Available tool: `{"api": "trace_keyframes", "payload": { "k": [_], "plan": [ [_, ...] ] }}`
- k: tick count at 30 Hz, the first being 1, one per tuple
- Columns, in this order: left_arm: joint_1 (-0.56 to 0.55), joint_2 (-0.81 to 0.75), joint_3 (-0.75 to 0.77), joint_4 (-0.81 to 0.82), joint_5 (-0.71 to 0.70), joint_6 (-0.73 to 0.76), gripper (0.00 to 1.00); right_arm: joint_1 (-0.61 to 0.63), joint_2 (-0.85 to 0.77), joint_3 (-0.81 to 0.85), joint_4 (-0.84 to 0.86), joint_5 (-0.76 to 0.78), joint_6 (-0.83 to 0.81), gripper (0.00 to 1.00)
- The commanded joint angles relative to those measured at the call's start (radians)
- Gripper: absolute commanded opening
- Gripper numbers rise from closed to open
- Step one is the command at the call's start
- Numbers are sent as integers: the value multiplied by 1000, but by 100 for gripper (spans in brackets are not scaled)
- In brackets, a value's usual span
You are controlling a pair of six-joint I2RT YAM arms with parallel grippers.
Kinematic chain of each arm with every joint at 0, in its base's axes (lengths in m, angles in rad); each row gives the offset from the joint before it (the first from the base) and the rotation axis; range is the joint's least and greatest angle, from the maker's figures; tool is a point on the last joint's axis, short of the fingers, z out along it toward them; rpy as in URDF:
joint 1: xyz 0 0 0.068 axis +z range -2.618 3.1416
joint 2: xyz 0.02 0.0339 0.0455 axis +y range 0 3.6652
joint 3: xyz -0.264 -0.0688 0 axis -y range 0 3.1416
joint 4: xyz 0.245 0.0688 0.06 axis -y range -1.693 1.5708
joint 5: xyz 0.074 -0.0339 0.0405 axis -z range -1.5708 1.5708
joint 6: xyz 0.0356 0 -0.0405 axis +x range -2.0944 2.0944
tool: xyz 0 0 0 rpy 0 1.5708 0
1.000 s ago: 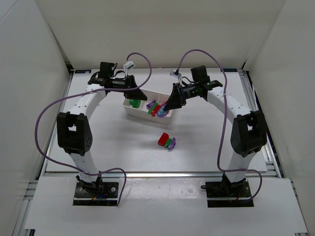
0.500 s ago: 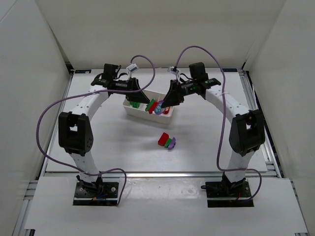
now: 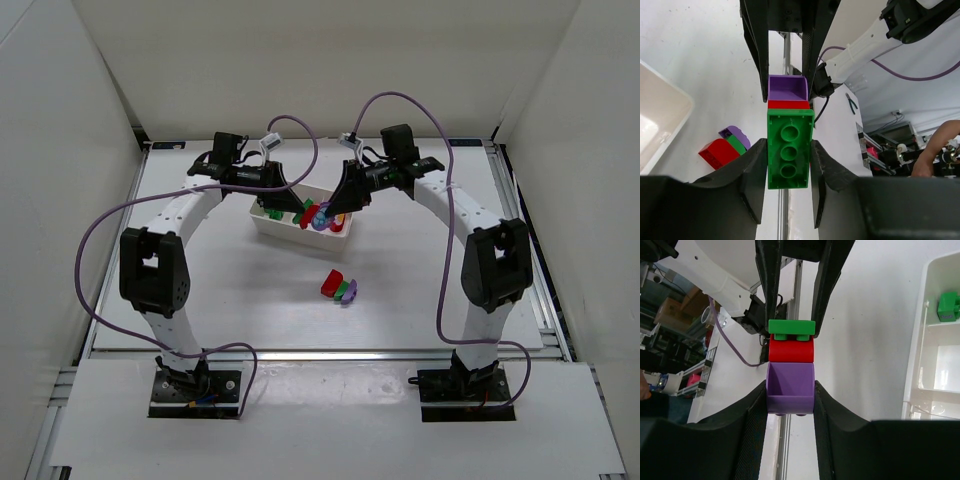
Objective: Sort the legos into containers by color
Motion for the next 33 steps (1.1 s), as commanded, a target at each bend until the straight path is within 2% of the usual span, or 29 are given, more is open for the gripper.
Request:
{"api": "trace_keyframes", "payload": {
  "k": [1, 2, 4, 12, 16, 21, 26, 31, 33],
  "plan": [
    [-6, -76, -13, -8, 56, 18, 26, 3, 7, 47, 29, -9, -2, 0],
    [-4, -78, -15, -8, 48, 19, 21, 3, 6, 44, 25, -10, -5, 0],
    [7, -82, -15, -10, 36, 18, 18, 0, -2, 33, 0, -10, -16, 0],
    [134, -16, 109, -13, 16, 30, 17, -15, -77, -56, -97, 6, -166, 0],
    [180, 28, 186, -10, -24, 27, 17, -20, -94, -70, -121, 16, -183, 0],
    [183, 44, 180, -10, -157, 48, 15, -28, -98, -65, -124, 26, -186, 0],
    [183, 30, 137, -10, -208, 74, 15, -28, -106, -61, -149, 48, -214, 0],
    [192, -5, 103, -13, -208, 84, 15, -9, -77, -53, -109, 166, -219, 0],
    [205, -18, 90, -12, -214, 82, 15, 18, -57, -13, -82, 258, -206, 0]
  ]
}}
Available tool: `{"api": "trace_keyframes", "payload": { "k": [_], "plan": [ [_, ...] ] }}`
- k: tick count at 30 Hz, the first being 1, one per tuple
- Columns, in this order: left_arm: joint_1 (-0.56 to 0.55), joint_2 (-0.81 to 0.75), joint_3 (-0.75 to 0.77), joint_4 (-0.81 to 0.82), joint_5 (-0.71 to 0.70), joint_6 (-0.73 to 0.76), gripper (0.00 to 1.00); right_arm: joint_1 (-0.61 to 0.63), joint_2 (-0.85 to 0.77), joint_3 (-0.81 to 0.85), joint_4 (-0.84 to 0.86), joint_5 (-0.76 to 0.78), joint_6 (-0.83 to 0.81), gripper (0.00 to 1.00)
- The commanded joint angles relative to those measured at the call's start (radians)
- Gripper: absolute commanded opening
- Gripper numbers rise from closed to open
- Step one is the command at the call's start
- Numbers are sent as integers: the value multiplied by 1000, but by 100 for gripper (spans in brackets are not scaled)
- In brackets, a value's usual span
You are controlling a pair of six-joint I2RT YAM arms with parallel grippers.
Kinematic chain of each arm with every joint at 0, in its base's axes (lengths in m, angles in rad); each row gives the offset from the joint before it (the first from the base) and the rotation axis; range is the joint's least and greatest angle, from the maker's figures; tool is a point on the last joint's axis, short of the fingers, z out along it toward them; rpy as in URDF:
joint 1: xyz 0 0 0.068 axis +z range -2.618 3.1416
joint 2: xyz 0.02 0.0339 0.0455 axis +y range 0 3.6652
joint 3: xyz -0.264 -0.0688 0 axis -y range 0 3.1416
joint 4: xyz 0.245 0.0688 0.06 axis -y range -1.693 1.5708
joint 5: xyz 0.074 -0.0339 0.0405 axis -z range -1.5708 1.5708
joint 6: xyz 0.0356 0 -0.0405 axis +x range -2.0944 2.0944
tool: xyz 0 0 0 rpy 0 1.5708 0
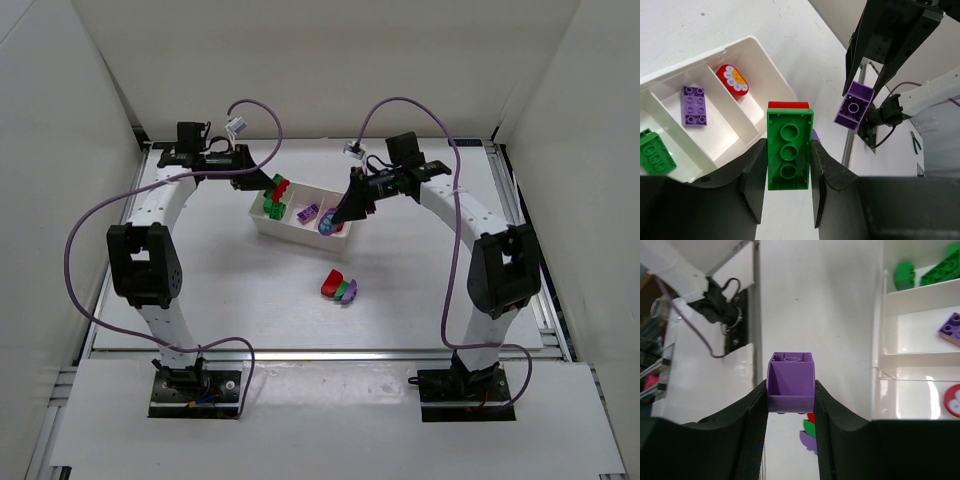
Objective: Sort the legos into containers by color
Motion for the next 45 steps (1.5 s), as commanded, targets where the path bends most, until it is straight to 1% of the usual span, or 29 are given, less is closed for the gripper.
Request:
{"api": "trace_keyframes", "payload": {
  "k": [1, 2, 3, 5, 9, 10, 13, 15, 17, 18, 19, 21, 23, 24, 25, 29, 30, 32, 33, 34, 35, 36, 37, 38, 39, 40, 42, 45],
  "plan": [
    [21, -87, -19, -4, -6, 21, 15, 41, 25, 64, 72, 136, -2, 0],
    [21, -95, -23, -4, -9, 18, 15, 47, 41, 74, 104, 193, 38, 0],
    [44, -101, -37, -4, -14, 18, 15, 62, 57, 102, 150, 216, 53, 0],
    [63, -132, -56, -4, -21, 15, 15, 77, 118, 165, 172, 291, 81, 0],
    [90, -175, -86, -4, -29, 8, 15, 113, 219, 246, 201, 414, 84, 0],
    [97, -185, -91, -4, -29, 5, 15, 120, 235, 259, 202, 467, 81, 0],
    [112, -212, -106, -4, -27, 1, 15, 130, 302, 291, 202, 550, 67, 0],
    [124, -227, -117, 0, -21, 1, 15, 130, 341, 309, 203, 569, 58, 0],
    [129, -238, -125, -4, -21, -1, 15, 136, 356, 314, 206, 597, 38, 10],
    [133, -241, -131, -4, -20, -1, 15, 139, 374, 321, 198, 603, 20, 29],
    [135, -241, -135, -2, -20, -1, 15, 139, 382, 331, 195, 613, 18, 40],
    [135, -244, -140, -2, -17, -1, 15, 140, 396, 337, 192, 613, 14, 57],
    [135, -242, -145, -4, -15, -1, 15, 139, 394, 340, 190, 610, 12, 64],
    [135, -241, -146, -2, -11, 2, 15, 139, 390, 340, 190, 600, 10, 70],
    [133, -241, -151, -2, -9, 2, 15, 142, 385, 340, 187, 591, 9, 72],
    [135, -235, -152, -4, -1, 5, 15, 130, 324, 322, 184, 500, 13, 75],
    [135, -232, -154, -4, -1, 5, 15, 125, 306, 319, 187, 441, 24, 75],
    [135, -233, -160, 10, 12, -1, 15, 110, 253, 303, 207, 355, 119, 75],
    [133, -235, -168, 27, 35, -31, 16, 90, 235, 290, 274, 257, 154, 75],
    [135, -232, -177, 54, 95, -82, 16, 81, 211, 279, 311, 217, 279, 75],
    [137, -232, -200, 131, 126, -103, 17, 78, 200, 265, 348, 186, 324, 76],
    [135, -228, -215, 191, 162, -220, 17, 76, 197, 260, 414, 126, 361, 75],
    [133, -219, -232, 260, 196, -291, 17, 77, 194, 259, 449, 100, 397, 75],
    [129, -210, -252, 370, 251, -351, 17, 77, 190, 253, 460, 59, 462, 76],
    [123, -204, -252, 395, 273, -408, 17, 77, 189, 248, 548, 46, 499, 76],
    [118, -193, -246, 401, 308, -412, 17, 76, 192, 246, 580, 35, 532, 76],
    [103, -187, -231, 398, 331, -419, 17, 77, 201, 251, 650, -3, 619, 77],
    [87, -167, -209, 398, 365, -438, 17, 84, 220, 272, 666, -12, 681, 78]
  ]
}}
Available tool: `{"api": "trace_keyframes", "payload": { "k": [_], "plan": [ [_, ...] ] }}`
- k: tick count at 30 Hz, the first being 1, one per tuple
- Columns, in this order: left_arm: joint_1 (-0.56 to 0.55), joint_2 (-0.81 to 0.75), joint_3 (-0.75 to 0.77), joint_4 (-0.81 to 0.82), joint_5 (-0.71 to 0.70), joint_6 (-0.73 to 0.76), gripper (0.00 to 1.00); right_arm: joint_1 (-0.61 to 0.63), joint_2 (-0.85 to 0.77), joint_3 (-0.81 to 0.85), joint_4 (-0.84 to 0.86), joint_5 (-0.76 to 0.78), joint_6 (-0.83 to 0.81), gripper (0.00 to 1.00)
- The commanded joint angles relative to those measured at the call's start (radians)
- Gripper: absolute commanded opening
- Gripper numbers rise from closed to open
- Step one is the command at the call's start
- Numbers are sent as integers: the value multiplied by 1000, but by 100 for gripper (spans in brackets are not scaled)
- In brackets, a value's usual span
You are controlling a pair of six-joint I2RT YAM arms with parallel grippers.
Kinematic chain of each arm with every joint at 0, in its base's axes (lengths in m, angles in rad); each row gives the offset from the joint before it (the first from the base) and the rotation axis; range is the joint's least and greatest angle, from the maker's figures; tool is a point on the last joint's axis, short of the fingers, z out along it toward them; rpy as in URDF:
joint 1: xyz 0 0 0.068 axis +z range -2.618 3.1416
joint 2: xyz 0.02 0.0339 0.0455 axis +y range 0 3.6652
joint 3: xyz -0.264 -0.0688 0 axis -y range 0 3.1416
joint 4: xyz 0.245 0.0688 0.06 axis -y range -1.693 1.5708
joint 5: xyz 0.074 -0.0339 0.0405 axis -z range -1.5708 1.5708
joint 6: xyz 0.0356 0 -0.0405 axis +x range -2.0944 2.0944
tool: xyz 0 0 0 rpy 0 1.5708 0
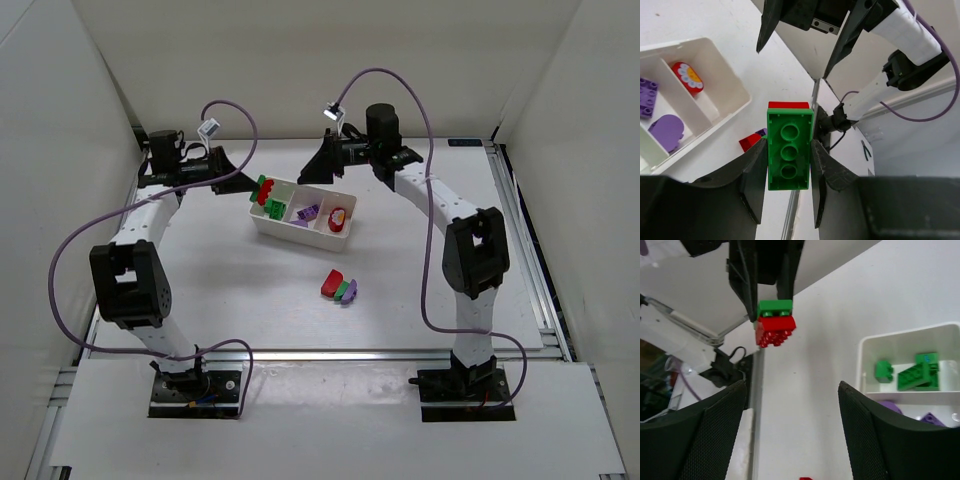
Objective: Sort the legos into containers by color
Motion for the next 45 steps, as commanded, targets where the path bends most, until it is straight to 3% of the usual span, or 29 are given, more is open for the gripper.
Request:
{"api": "trace_keyframes", "payload": {
  "k": [1, 5, 12, 25, 28, 31, 32, 41, 44, 45],
  "plan": [
    [-26, 0, 39, 71, 178, -75, 17, 13, 9, 17, 104, -75, 147, 78],
    [-31, 5, 39, 69, 178, -78, 16, 30, 24, 42, 110, -73, 197, 81],
    [-37, 8, 48, 68, 178, -80, 16, 61, 58, 63, 89, -64, 214, 96],
    [-72, 19, 45, 71, 181, -83, 16, 87, 119, 155, 92, -61, 199, 94],
    [-71, 22, 45, 68, 181, -80, 16, 92, 116, 152, 104, -71, 196, 88],
    [-72, 28, 48, 71, 181, -80, 16, 96, 108, 140, 110, -87, 197, 64],
    [-71, 28, 51, 68, 181, -77, 16, 98, 110, 129, 113, -91, 196, 61],
    [-72, 39, 58, 68, 181, -71, 17, 118, 99, 117, 115, -122, 197, 62],
    [-72, 39, 61, 71, 181, -71, 16, 115, 102, 122, 124, -133, 191, 47],
    [-71, 39, 61, 69, 181, -71, 16, 118, 102, 122, 128, -137, 191, 35]
  ]
}}
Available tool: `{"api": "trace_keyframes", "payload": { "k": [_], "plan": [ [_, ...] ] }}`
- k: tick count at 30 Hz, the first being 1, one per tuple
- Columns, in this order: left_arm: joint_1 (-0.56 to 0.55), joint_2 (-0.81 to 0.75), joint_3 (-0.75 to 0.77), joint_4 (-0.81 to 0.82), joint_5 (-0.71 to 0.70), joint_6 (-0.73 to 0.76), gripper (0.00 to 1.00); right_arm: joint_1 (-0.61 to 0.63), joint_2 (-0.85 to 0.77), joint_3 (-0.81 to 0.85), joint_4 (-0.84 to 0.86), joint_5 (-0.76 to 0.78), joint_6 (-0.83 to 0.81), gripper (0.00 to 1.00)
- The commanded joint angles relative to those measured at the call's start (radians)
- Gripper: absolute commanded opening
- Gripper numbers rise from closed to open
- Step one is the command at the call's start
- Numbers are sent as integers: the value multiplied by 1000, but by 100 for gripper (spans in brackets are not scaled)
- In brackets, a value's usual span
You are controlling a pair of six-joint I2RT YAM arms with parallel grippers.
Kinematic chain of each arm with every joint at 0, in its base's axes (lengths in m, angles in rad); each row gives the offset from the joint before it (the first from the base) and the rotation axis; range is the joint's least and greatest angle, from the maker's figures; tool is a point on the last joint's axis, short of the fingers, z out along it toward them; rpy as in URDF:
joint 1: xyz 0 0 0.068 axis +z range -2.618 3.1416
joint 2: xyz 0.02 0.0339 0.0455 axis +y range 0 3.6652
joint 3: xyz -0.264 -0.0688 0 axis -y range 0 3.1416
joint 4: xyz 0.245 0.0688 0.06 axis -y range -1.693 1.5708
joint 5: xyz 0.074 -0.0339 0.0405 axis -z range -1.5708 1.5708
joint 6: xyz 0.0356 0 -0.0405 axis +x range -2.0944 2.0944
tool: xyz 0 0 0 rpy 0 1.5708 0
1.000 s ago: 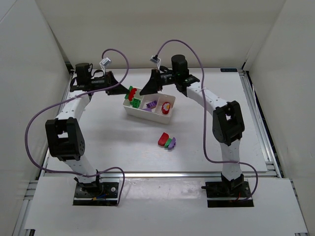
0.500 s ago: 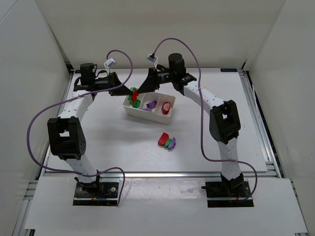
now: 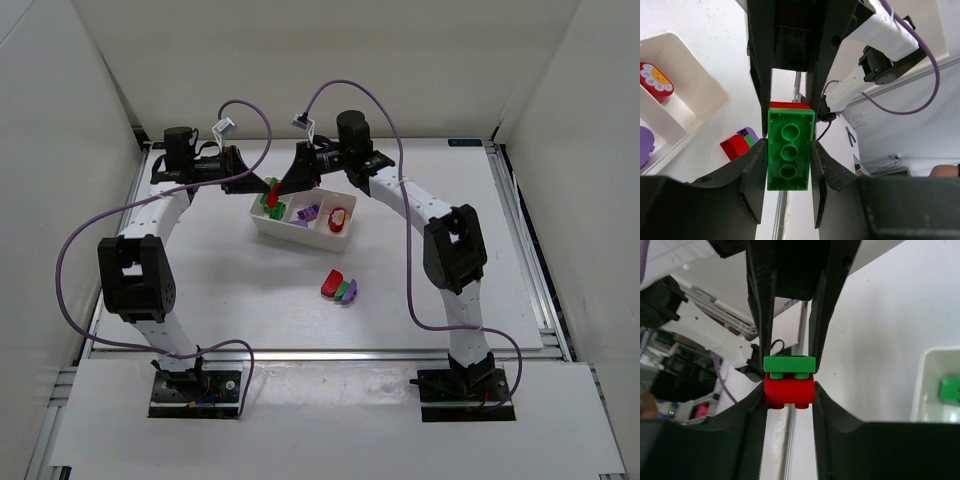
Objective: Sort the legos into containers by color
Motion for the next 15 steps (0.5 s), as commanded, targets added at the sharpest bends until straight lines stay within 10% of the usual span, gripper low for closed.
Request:
{"api": "trace_keyframes", "payload": {
  "k": [1, 5, 15],
  "plan": [
    [1, -11, 33, 11, 119, 17, 16, 7, -18, 13, 56, -50, -5, 28],
    [1, -13, 31, 13, 119, 31, 16, 4, -30, -7, 61, -58, -14, 1],
    [45, -21, 65, 78, 13, 26, 15, -18, -114, -96, -117, -106, -222, 0]
  ]
}}
